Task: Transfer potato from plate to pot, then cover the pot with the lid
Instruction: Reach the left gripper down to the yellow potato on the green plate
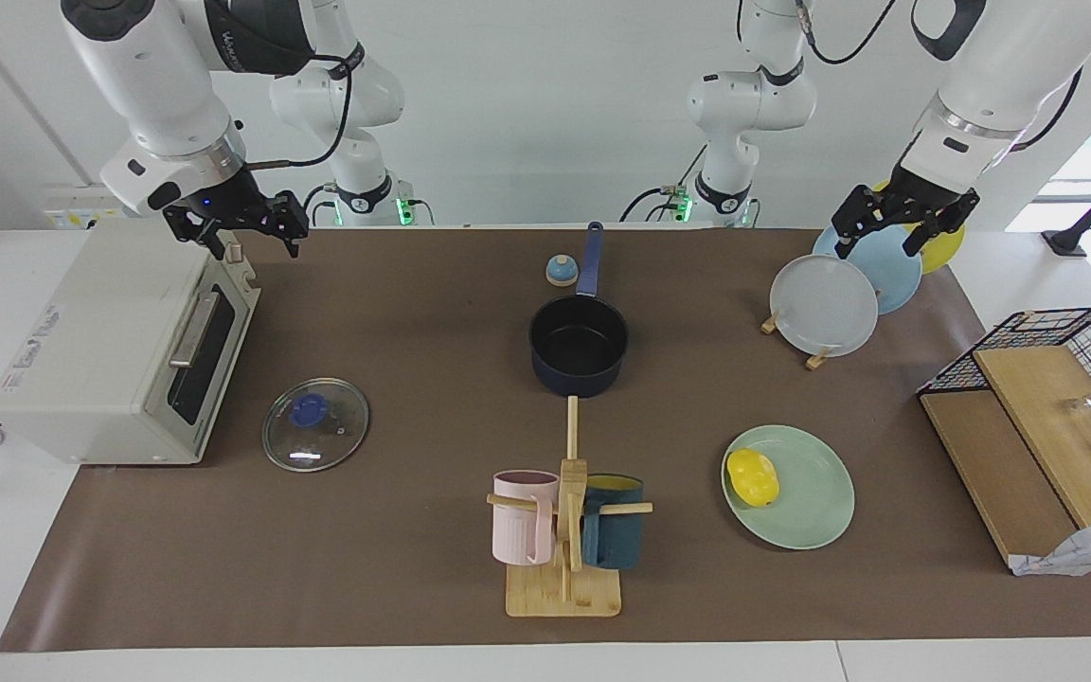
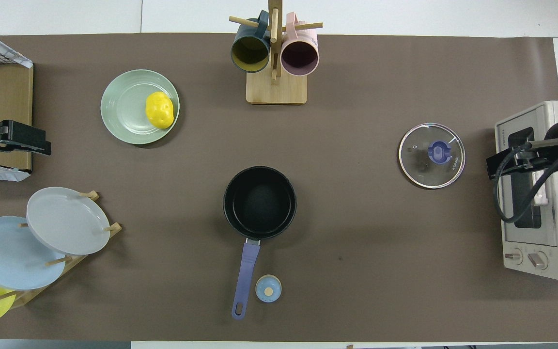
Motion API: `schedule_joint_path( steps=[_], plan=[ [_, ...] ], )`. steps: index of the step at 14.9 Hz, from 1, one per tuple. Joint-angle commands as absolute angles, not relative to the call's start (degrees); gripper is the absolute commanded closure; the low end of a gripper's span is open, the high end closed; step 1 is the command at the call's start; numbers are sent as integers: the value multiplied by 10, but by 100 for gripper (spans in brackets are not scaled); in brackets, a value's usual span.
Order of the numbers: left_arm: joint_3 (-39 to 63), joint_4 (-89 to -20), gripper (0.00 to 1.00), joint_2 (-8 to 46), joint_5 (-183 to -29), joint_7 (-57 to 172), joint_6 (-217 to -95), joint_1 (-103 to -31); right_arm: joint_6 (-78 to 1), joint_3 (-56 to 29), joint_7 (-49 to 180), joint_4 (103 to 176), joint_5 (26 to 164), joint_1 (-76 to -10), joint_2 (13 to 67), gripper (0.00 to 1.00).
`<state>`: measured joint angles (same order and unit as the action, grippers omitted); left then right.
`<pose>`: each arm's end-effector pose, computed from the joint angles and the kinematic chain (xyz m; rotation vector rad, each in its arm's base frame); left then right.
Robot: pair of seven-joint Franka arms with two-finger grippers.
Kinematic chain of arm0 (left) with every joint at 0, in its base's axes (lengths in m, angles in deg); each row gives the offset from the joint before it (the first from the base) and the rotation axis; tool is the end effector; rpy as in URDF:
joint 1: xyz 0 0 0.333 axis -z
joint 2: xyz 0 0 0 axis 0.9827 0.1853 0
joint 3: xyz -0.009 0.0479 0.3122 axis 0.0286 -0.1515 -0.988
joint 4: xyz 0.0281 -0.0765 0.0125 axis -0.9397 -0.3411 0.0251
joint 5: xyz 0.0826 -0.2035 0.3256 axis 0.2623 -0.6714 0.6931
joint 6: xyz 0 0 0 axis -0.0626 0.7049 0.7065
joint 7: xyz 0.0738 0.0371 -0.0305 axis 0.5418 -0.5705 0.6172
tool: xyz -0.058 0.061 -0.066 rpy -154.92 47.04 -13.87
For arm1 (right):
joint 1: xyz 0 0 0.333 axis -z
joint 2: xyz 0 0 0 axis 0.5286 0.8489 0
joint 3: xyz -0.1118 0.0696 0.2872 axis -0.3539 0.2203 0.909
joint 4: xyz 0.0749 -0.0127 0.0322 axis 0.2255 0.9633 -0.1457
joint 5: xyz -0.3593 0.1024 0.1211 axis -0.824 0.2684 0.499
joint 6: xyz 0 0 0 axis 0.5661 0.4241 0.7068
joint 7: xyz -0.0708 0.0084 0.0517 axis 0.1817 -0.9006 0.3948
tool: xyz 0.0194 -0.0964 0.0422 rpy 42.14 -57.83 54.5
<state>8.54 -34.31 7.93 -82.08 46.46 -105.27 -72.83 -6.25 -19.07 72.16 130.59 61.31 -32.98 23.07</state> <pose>0.5424 -0.0565 0.6368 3.1155 -0.0432 -0.0199 0.5341 0.0170 0.5989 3.0787 0.0916 -0.2016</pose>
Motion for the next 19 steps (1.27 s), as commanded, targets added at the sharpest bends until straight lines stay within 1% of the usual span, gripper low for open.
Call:
schedule_joint_path(
  steps=[1,7,10,12,14,16,19],
  plan=[
    [81,-347,0,74,-825,457,-1053,-719,-58,-187,730,1305,618,-323,227,0],
    [82,-356,0,72,-826,460,-1068,-719,-58,-187,730,1305,618,-323,227,0],
    [83,-368,0,69,-827,466,-1117,-719,-58,-187,730,1305,618,-323,227,0],
    [83,-361,0,86,-833,470,-1122,-719,-57,-187,730,1305,618,-323,227,0],
    [84,-338,0,129,-852,471,-1124,-717,-57,-187,730,1305,618,-323,227,0],
    [83,-308,0,188,-860,477,-1127,-699,-57,-187,730,1305,618,-323,227,0],
    [83,-254,0,286,-861,514,-1170,-676,-57,-187,730,1305,618,-323,227,0]
  ],
)
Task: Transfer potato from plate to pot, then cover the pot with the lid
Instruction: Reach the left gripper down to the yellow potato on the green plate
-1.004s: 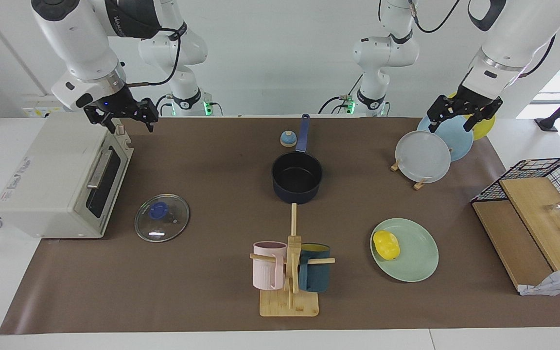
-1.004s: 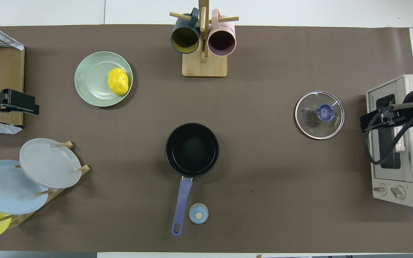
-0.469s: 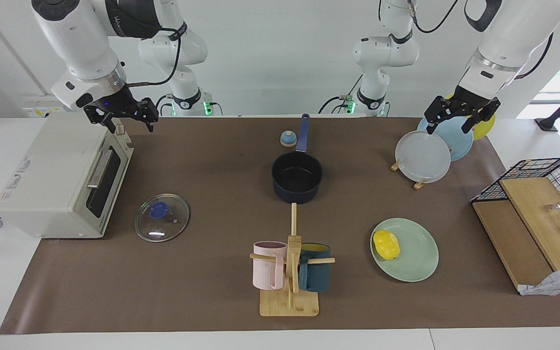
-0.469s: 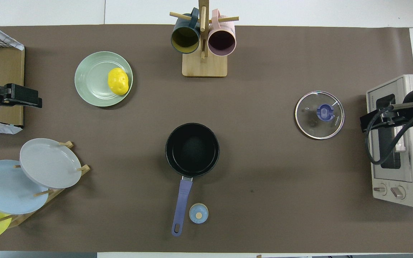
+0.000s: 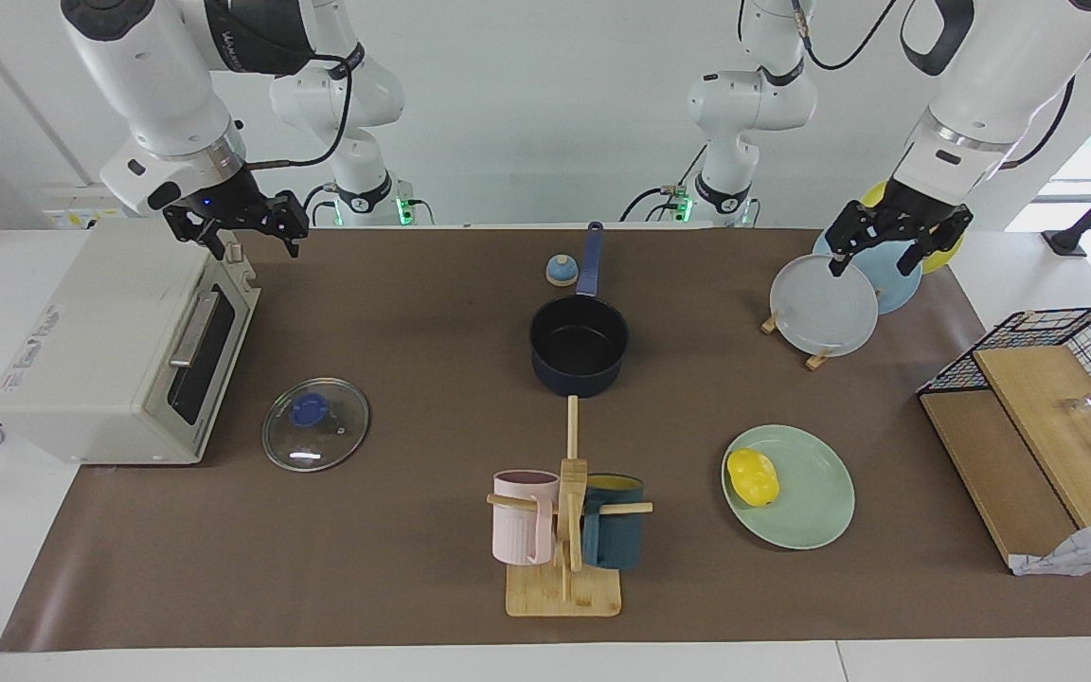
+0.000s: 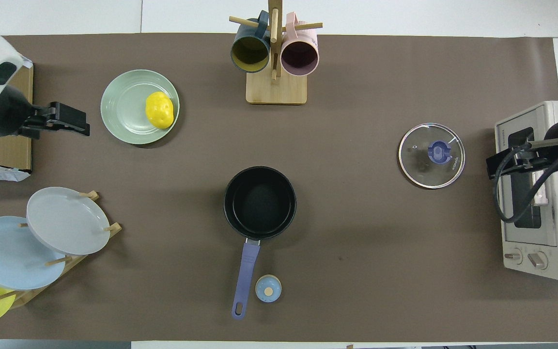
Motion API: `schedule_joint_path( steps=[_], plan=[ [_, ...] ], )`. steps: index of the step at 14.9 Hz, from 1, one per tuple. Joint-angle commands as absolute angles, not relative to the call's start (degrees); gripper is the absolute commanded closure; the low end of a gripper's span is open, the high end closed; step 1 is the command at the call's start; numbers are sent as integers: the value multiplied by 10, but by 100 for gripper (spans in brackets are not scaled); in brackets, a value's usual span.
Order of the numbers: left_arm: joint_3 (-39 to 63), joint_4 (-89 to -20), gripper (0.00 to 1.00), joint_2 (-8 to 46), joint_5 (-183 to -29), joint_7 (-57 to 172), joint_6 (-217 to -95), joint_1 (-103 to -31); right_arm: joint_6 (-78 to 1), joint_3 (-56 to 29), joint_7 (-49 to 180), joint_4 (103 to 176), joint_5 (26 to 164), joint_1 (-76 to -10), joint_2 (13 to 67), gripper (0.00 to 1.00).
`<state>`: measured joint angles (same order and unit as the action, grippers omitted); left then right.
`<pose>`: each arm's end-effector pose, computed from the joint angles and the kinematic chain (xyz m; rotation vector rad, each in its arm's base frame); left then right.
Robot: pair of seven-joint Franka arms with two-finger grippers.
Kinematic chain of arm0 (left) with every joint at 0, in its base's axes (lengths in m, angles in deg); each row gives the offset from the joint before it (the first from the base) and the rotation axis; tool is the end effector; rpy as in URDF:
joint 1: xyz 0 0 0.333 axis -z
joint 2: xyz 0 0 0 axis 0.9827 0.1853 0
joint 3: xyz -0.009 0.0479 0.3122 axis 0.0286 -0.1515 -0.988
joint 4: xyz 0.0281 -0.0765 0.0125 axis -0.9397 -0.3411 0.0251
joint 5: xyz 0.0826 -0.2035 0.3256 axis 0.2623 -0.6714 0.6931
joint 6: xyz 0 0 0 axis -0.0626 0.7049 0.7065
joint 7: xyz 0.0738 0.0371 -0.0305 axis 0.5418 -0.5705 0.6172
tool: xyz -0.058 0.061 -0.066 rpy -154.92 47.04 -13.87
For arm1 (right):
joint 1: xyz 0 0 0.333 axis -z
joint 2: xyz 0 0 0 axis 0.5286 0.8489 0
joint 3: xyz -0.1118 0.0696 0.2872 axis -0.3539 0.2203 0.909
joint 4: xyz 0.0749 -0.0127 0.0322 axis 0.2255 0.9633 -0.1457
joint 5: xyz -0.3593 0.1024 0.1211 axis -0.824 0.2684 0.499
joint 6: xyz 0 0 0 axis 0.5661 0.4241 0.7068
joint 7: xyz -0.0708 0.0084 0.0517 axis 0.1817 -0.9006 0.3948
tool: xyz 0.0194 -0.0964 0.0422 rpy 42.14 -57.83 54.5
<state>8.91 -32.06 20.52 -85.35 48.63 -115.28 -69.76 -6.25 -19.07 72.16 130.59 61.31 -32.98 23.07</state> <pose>0.6137 -0.1066 0.5421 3.0626 -0.0571 -0.0413 0.5341 0.0170 0.5989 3.0787 0.0916 -0.2016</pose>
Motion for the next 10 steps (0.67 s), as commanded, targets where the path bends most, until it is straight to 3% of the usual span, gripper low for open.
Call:
schedule_joint_path(
  steps=[1,6,10],
  plan=[
    [83,-249,0,312,-862,516,-1195,-669,-57,-187,730,1305,618,-323,227,0],
    [82,-250,0,393,-861,527,-1286,-657,-54,-186,727,1306,618,-327,227,0],
    [82,-283,0,409,-847,529,-1366,-646,-86,-184,685,1316,645,-331,226,0]
  ],
)
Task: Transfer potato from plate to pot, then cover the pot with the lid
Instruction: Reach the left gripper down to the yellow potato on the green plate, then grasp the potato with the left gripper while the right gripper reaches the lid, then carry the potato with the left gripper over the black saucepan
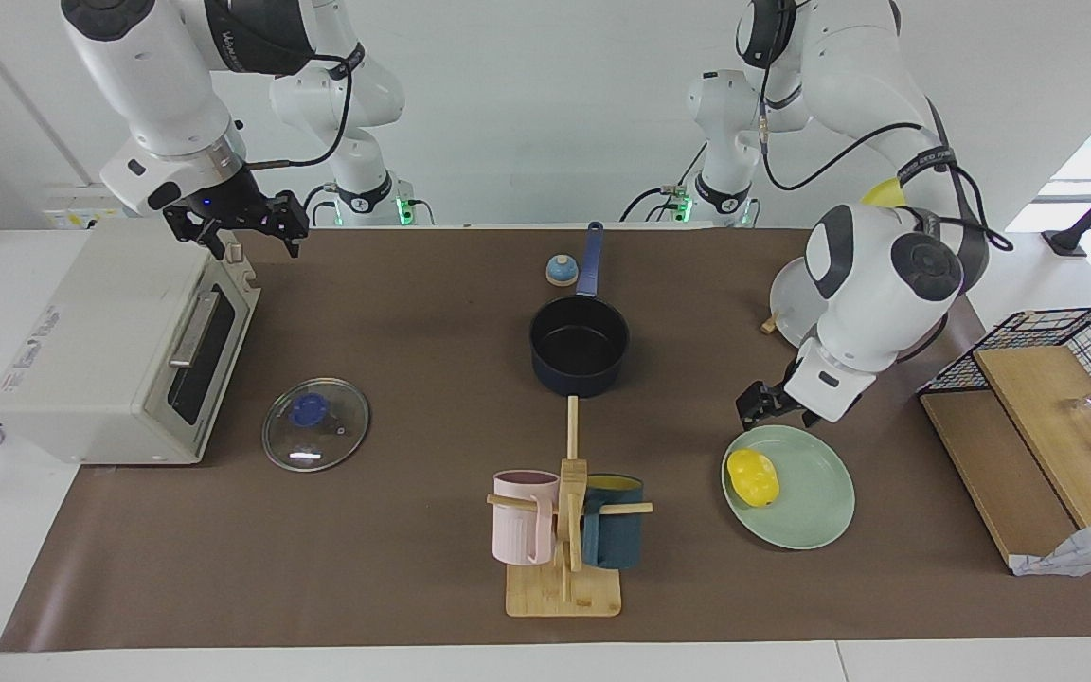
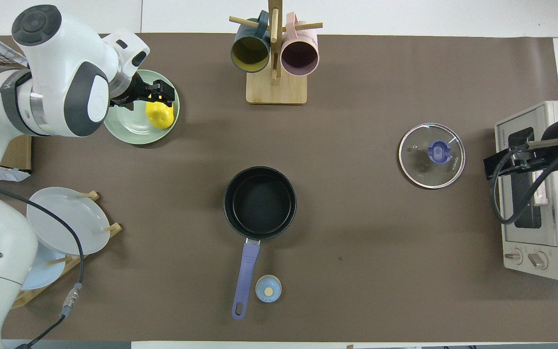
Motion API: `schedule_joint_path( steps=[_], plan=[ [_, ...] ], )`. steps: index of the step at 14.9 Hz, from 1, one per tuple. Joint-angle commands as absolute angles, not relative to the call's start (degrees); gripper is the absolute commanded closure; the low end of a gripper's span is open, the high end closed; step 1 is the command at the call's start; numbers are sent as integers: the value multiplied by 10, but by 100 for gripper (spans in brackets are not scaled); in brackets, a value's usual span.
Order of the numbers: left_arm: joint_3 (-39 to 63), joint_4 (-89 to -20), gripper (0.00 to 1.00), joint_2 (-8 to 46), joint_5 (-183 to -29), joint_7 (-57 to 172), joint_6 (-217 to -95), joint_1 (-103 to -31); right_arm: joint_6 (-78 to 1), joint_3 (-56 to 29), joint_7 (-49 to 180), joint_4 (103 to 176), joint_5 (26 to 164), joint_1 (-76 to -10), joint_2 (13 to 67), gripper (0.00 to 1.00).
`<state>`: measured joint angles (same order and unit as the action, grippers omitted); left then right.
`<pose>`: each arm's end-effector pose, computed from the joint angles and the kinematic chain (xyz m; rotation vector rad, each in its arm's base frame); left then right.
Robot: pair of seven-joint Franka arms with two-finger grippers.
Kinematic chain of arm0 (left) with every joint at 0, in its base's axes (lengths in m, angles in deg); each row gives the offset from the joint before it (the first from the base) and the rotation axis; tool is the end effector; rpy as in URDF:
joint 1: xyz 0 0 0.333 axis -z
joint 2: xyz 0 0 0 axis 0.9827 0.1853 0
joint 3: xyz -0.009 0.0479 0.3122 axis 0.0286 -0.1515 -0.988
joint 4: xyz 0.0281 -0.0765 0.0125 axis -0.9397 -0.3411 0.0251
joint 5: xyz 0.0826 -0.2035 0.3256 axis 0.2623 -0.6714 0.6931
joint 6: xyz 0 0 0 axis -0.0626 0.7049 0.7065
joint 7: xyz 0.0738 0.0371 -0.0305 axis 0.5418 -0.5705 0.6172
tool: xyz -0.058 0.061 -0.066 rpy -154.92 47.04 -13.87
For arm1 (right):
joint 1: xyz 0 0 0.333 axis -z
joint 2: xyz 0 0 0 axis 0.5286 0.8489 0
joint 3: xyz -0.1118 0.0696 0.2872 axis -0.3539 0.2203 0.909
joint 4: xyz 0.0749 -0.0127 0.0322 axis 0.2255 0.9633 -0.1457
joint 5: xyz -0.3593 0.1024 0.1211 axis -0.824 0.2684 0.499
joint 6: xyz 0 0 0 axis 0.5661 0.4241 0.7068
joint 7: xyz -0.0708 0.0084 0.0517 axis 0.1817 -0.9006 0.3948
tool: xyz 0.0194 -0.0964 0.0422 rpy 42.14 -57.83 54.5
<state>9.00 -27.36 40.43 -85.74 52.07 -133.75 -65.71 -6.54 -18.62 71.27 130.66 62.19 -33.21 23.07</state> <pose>0.6924 -0.1689 0.3767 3.0562 -0.0369 0.0371 0.5343 0.0252 0.5986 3.0929 0.1351 -0.1971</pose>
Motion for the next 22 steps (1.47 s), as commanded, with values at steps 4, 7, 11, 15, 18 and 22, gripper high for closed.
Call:
schedule_joint_path(
  steps=[4,7,11,15,18,22],
  plan=[
    [78,-304,0,416,-807,529,-1374,-648,-159,-184,655,1339,647,-331,258,0],
    [78,-325,0,412,-806,537,-1396,-646,-213,-184,601,1339,644,-330,296,0],
    [78,-361,0,406,-806,548,-1442,-646,-271,-184,586,1338,633,-330,340,0],
    [80,-360,0,406,-806,553,-1448,-649,-327,-184,578,1355,616,-330,366,0],
    [81,-358,32,407,-806,545,-1447,-658,-371,-184,576,1389,616,-328,378,0],
    [81,-358,97,407,-807,546,-1446,-657,-406,-183,573,1403,619,-331,403,0]
  ],
)
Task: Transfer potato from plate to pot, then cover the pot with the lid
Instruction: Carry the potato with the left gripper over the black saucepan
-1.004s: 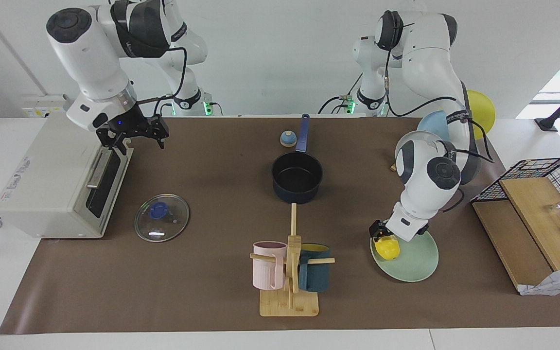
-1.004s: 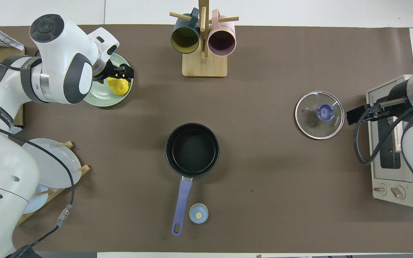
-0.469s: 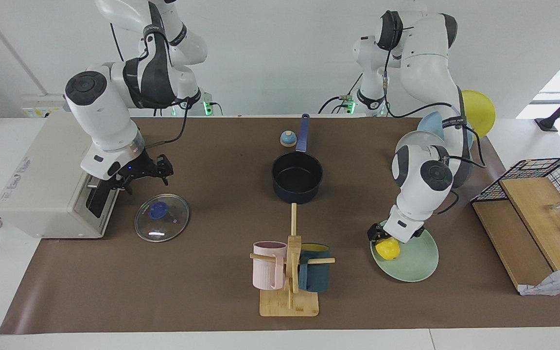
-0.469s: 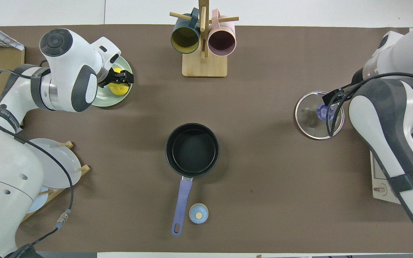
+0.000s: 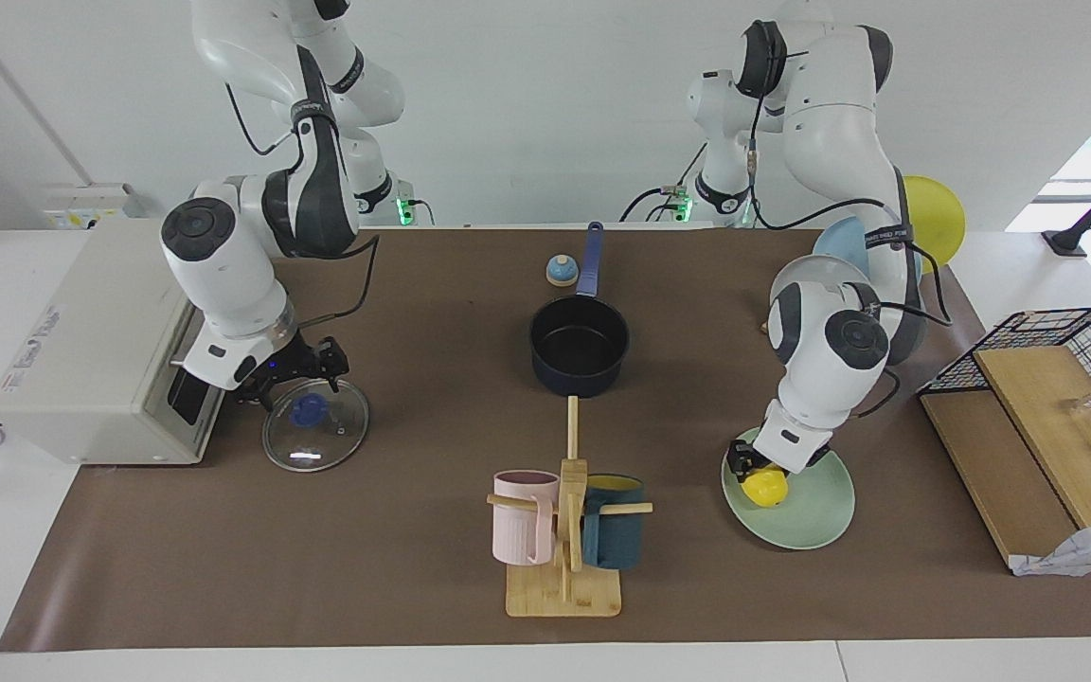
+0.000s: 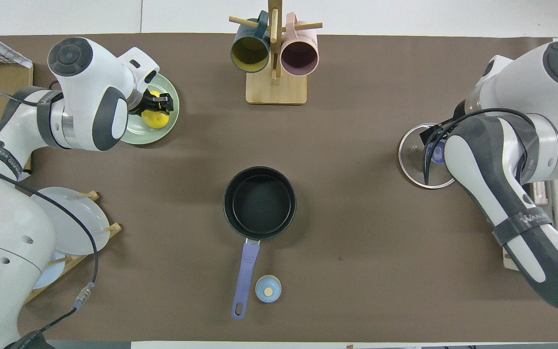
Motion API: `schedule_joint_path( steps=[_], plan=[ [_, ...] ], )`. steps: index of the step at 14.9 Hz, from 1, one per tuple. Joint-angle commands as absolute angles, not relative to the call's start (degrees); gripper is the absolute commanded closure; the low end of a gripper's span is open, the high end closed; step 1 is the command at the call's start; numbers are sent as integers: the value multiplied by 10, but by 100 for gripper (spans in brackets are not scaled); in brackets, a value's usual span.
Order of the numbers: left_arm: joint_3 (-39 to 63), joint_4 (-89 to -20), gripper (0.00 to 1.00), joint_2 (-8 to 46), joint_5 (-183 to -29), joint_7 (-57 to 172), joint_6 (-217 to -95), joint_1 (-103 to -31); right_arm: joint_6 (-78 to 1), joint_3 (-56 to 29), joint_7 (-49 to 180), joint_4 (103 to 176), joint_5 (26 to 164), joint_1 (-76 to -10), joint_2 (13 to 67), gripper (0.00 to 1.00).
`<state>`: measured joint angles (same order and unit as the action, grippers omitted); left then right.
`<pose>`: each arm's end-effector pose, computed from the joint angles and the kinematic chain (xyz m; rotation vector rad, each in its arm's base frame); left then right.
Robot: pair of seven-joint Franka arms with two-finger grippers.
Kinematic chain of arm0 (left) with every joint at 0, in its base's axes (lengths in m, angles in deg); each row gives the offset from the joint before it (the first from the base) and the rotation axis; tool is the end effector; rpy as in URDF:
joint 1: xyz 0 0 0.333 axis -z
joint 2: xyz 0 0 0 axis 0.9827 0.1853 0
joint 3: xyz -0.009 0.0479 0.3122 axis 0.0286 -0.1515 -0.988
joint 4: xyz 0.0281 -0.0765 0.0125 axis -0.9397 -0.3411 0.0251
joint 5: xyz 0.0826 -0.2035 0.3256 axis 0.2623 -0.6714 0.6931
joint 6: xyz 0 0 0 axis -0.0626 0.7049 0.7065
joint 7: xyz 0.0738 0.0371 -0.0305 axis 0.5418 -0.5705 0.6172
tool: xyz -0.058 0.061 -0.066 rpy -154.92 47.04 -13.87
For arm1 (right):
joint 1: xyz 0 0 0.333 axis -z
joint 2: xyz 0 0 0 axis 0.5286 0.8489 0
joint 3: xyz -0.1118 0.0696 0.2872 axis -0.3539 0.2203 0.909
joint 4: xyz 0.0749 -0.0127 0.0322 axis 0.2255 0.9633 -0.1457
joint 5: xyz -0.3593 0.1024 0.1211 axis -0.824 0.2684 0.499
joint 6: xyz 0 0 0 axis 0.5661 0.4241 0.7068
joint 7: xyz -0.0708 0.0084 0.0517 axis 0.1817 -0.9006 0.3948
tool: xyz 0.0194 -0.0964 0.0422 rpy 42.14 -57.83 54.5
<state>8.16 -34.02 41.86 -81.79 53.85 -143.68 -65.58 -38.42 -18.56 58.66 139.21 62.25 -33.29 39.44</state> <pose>0.6890 -0.1561 0.3203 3.1183 -0.0150 0.1092 0.6256 0.0325 0.4055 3.0772 0.5064 -0.0128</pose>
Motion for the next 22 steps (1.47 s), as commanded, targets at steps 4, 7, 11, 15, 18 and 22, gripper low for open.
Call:
schedule_joint_path(
  steps=[4,7,11,15,18,22],
  plan=[
    [82,-323,100,401,-820,552,-1398,-653,-443,-184,571,1408,621,-326,432,0],
    [82,-317,100,315,-875,555,-1308,-650,-449,-184,560,1410,621,-321,441,0],
    [84,-334,100,203,-879,642,-1179,-597,-443,-184,529,1410,622,-316,441,0],
    [83,-443,100,127,-880,718,-1226,-491,-452,-184,529,1425,622,-316,439,0],
    [83,-556,100,91,-880,735,-1324,-430,-464,-184,532,1439,623,-316,435,0],
    [82,-628,100,133,-879,759,-1452,-378,-479,-184,529,1462,624,-303,433,0]
  ],
)
